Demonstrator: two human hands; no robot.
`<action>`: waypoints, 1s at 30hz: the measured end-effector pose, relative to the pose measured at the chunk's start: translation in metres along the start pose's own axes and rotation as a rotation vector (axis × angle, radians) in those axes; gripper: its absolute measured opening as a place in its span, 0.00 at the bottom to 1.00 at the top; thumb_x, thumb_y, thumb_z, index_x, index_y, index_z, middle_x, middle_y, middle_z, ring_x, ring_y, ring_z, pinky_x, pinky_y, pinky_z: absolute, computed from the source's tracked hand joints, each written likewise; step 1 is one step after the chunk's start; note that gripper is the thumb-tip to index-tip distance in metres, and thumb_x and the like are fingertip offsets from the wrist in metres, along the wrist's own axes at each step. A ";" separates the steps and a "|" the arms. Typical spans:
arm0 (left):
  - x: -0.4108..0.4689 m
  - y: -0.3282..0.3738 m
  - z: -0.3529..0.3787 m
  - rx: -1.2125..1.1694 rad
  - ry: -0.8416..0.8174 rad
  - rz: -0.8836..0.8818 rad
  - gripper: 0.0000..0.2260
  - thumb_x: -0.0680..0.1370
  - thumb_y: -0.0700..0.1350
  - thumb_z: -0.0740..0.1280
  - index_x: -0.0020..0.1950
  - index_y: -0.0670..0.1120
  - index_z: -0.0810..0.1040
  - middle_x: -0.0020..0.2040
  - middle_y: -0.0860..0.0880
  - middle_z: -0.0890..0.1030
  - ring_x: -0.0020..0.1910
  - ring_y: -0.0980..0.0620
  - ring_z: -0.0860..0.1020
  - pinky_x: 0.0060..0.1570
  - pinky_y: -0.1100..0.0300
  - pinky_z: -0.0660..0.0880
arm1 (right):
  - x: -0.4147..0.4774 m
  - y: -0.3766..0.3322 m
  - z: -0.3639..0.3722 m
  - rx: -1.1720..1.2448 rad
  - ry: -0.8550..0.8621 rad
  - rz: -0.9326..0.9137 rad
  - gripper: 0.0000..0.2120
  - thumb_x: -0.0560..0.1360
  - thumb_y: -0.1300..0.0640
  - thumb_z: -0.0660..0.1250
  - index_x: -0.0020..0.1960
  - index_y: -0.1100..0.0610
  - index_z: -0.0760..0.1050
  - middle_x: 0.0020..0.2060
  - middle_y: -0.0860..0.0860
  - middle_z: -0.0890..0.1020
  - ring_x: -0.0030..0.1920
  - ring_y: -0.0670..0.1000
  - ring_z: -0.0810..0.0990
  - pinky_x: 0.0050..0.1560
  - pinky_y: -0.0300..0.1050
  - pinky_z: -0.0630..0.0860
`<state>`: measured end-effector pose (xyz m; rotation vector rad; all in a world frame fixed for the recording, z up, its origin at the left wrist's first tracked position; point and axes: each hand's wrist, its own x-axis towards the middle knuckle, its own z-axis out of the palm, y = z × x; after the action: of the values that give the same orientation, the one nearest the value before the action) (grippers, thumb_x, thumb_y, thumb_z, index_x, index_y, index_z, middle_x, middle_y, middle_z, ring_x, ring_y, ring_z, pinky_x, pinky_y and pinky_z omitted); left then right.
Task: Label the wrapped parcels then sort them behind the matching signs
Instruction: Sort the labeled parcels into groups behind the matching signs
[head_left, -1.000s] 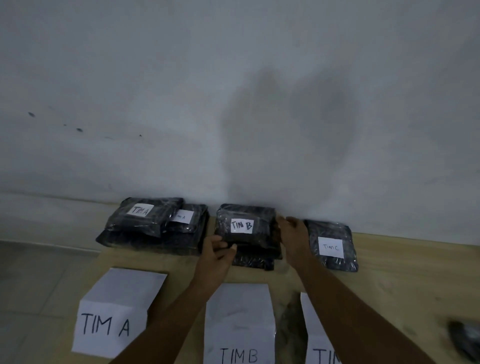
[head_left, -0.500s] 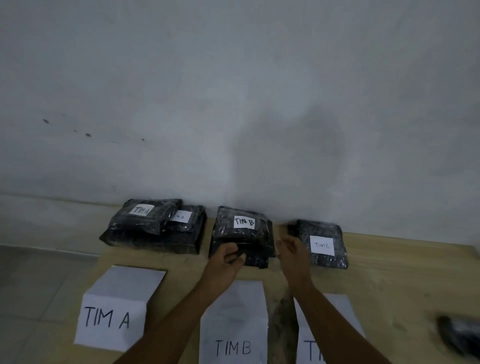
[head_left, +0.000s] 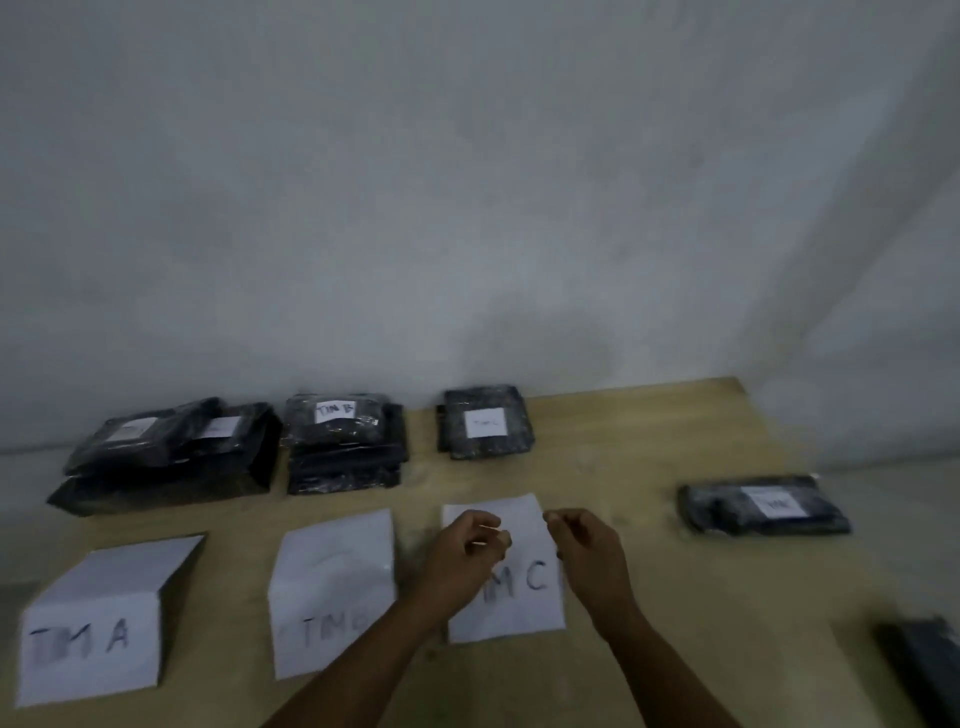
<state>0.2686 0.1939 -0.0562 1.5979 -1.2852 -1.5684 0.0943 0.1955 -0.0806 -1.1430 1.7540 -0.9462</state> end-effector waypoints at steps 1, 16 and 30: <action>-0.001 0.001 0.021 0.022 -0.038 0.010 0.05 0.79 0.47 0.66 0.54 0.52 0.74 0.54 0.48 0.81 0.51 0.50 0.80 0.46 0.58 0.78 | -0.006 0.011 -0.019 -0.002 0.028 0.013 0.05 0.78 0.53 0.66 0.47 0.53 0.80 0.40 0.48 0.83 0.40 0.46 0.80 0.41 0.40 0.74; -0.025 0.028 0.294 0.175 -0.433 -0.017 0.06 0.78 0.47 0.67 0.53 0.49 0.75 0.52 0.48 0.82 0.48 0.52 0.80 0.41 0.59 0.74 | -0.074 0.176 -0.299 -0.243 0.652 0.259 0.18 0.68 0.59 0.74 0.56 0.58 0.74 0.56 0.57 0.75 0.59 0.59 0.71 0.62 0.60 0.71; -0.040 0.034 0.341 0.299 -0.464 -0.002 0.06 0.78 0.45 0.66 0.53 0.48 0.75 0.52 0.48 0.82 0.50 0.52 0.81 0.42 0.60 0.75 | -0.086 0.233 -0.352 0.004 0.607 0.352 0.23 0.69 0.61 0.74 0.59 0.55 0.68 0.55 0.55 0.77 0.53 0.54 0.79 0.48 0.43 0.76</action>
<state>-0.0615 0.2950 -0.0658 1.4463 -1.8353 -1.8908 -0.2806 0.4009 -0.1345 -0.5296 2.3312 -1.1436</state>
